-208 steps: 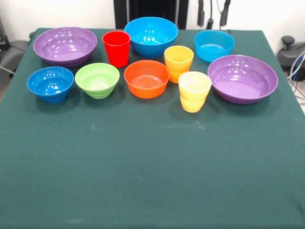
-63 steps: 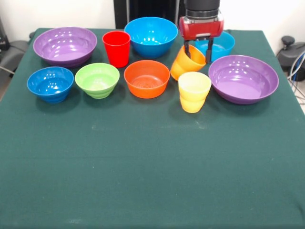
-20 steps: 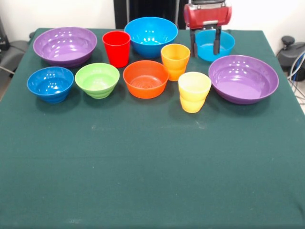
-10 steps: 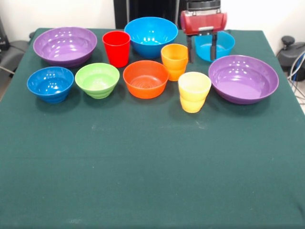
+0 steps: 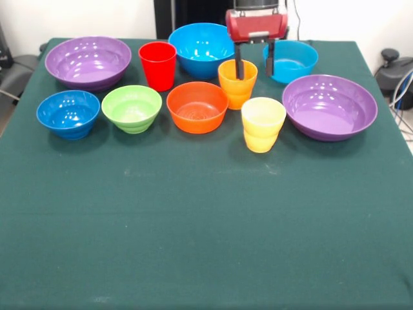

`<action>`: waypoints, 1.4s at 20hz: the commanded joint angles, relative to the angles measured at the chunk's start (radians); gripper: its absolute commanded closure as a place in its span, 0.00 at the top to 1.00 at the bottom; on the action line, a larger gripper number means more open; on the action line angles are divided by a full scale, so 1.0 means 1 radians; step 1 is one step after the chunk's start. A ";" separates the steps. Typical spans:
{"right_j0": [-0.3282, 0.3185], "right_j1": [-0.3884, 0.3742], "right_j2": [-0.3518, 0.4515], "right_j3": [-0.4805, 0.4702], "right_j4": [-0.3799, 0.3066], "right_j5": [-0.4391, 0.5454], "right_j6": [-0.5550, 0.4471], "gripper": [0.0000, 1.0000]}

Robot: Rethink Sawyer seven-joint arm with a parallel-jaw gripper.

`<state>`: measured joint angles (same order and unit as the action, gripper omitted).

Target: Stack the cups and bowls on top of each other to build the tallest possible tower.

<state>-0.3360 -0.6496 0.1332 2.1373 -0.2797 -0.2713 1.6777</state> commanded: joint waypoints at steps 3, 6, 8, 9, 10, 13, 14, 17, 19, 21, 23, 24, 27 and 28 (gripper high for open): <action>0.006 -0.190 0.136 0.101 0.032 0.224 0.151 1.00; 0.033 -0.209 0.123 0.103 0.045 0.221 0.165 1.00; 0.050 -0.203 0.108 0.096 0.048 0.214 0.171 1.00; 0.056 -0.198 0.103 0.092 0.049 0.210 0.173 1.00; 0.064 -0.182 0.096 0.080 0.049 0.197 0.175 1.00; 0.083 -0.157 0.080 0.068 0.050 0.169 0.185 1.00; 0.086 -0.149 0.077 0.069 0.050 0.155 0.190 1.00; 0.079 -0.111 0.085 0.059 0.040 0.116 0.197 1.00; 0.058 -0.081 0.101 0.052 0.023 0.089 0.200 1.00; 0.048 -0.063 0.104 0.046 0.013 0.077 0.197 1.00; 0.044 -0.050 0.099 0.038 0.006 0.073 0.189 1.00; 0.041 -0.029 0.097 0.027 0.000 0.064 0.184 1.00; 0.034 0.018 0.084 0.006 -0.017 0.033 0.173 1.00; 0.031 0.031 0.081 0.001 -0.023 0.024 0.169 1.00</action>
<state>-0.2933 -0.7404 0.1519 2.1911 -0.2692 -0.1892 1.6802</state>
